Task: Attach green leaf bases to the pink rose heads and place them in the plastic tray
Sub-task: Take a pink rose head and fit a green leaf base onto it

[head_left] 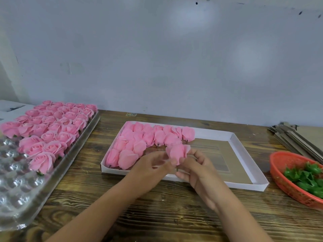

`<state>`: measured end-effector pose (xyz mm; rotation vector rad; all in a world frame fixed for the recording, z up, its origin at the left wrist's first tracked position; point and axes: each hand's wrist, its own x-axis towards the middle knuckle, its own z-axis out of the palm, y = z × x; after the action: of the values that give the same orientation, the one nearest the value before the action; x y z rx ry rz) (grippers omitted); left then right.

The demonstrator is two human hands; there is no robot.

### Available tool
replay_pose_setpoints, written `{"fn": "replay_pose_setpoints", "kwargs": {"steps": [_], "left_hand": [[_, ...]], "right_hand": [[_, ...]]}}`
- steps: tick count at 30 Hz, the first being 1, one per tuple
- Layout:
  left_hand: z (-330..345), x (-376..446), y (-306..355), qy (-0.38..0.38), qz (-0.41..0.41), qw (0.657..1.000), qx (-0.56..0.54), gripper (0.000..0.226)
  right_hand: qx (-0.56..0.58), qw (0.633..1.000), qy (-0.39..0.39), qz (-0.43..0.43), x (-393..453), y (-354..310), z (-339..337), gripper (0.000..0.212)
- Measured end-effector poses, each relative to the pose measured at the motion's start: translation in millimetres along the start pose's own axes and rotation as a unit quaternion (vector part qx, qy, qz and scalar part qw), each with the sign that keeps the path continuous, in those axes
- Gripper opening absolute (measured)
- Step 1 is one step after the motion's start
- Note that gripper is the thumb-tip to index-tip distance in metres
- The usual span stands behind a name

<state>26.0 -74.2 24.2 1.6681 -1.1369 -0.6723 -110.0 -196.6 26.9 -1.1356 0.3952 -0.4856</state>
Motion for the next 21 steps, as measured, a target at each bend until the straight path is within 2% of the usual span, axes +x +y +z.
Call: {"fn": "replay_pose_setpoints", "kwargs": {"steps": [3, 5, 10, 15, 19, 21], "left_hand": [[8.6, 6.2, 17.7, -0.016, 0.019, 0.996, -0.091, 0.048], [14.4, 10.3, 21.9, -0.006, 0.026, 0.993, -0.118, 0.044], [25.2, 15.1, 21.6, 0.006, 0.027, 0.980, -0.197, 0.049], [31.0, 10.6, 18.8, 0.005, 0.055, 0.970, -0.238, 0.055], [31.5, 9.3, 17.0, 0.000, 0.048, 0.965, -0.260, 0.066], [31.8, 9.3, 16.1, 0.019, 0.035, 0.967, -0.250, 0.057]], "right_hand": [[-0.001, 1.000, -0.026, -0.011, -1.8, 2.2, 3.7, 0.055], [0.017, 0.999, -0.028, -0.027, -2.0, 3.3, 2.9, 0.048], [0.132, 0.990, -0.043, -0.027, -2.0, 0.9, 1.8, 0.055], [0.151, 0.988, -0.036, -0.017, -0.5, 8.1, 2.0, 0.039], [0.156, 0.986, -0.064, -0.008, -2.0, 11.9, 7.8, 0.051], [0.152, 0.986, -0.075, 0.001, -3.3, 13.5, 11.8, 0.059]]}}
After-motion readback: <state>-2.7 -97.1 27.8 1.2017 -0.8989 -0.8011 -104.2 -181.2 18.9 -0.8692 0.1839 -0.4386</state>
